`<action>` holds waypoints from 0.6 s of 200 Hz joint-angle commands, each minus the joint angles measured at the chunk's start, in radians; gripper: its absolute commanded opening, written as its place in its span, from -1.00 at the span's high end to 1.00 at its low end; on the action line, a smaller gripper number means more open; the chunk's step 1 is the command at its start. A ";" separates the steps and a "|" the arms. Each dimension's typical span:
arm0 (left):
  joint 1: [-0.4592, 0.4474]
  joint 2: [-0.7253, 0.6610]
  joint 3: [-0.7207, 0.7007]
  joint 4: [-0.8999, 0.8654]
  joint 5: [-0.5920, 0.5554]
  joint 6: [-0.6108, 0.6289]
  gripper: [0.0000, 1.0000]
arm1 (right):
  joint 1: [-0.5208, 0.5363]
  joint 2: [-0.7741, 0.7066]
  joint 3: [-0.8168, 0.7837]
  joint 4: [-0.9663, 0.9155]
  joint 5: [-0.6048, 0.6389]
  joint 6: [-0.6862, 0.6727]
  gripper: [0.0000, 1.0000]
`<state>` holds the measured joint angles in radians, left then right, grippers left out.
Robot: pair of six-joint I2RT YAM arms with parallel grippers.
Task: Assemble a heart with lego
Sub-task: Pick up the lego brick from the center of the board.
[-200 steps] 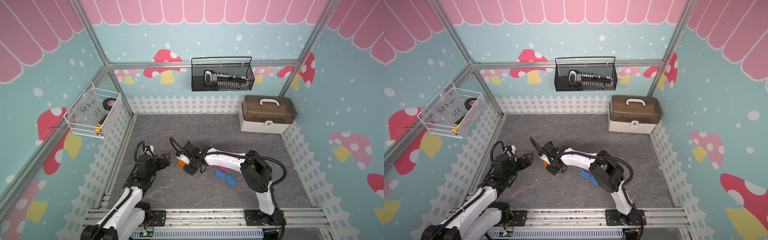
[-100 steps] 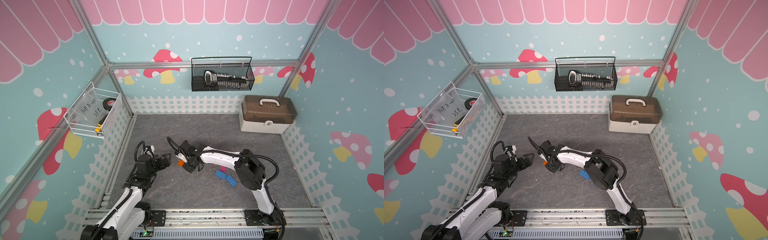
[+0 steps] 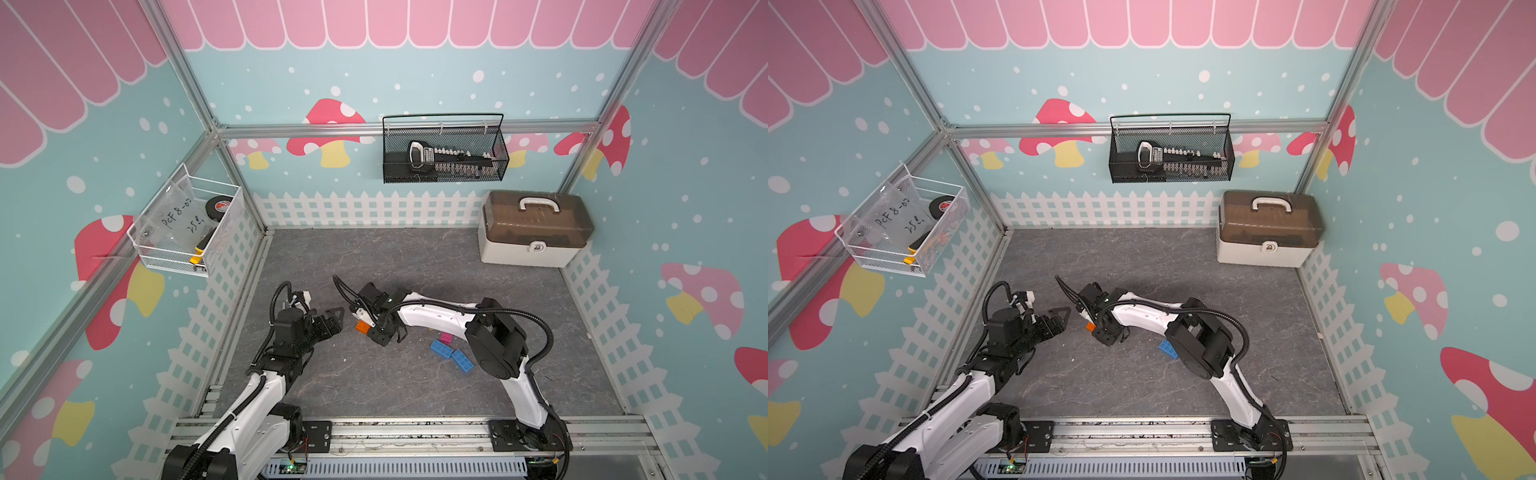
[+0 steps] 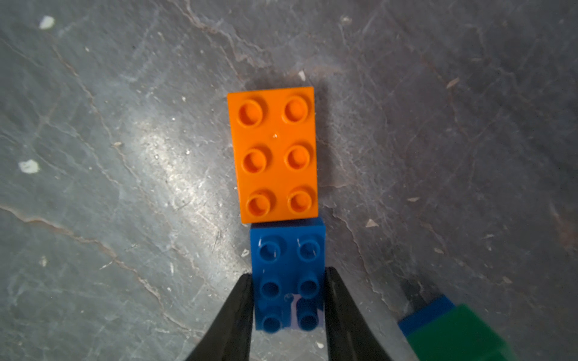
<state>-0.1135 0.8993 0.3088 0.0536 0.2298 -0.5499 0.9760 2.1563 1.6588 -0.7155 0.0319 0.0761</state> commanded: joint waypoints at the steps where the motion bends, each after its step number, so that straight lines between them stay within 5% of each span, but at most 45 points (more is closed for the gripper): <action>1: 0.000 0.004 0.002 0.018 0.017 -0.003 -0.82 | 0.000 0.012 0.014 -0.017 -0.022 -0.025 0.46; 35: -0.020 0.006 0.011 0.008 0.008 0.008 -0.80 | -0.006 -0.021 -0.007 0.009 -0.046 -0.026 0.63; 68: -0.095 0.056 0.066 -0.024 0.000 0.008 -0.70 | -0.051 -0.202 -0.125 0.084 -0.121 -0.019 0.68; 120: -0.214 0.193 0.192 -0.034 0.055 -0.010 -0.54 | -0.254 -0.465 -0.295 0.080 -0.114 -0.049 0.68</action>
<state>-0.2939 1.0336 0.4461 0.0116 0.2436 -0.5503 0.8219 1.7489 1.4200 -0.6388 -0.0799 0.0517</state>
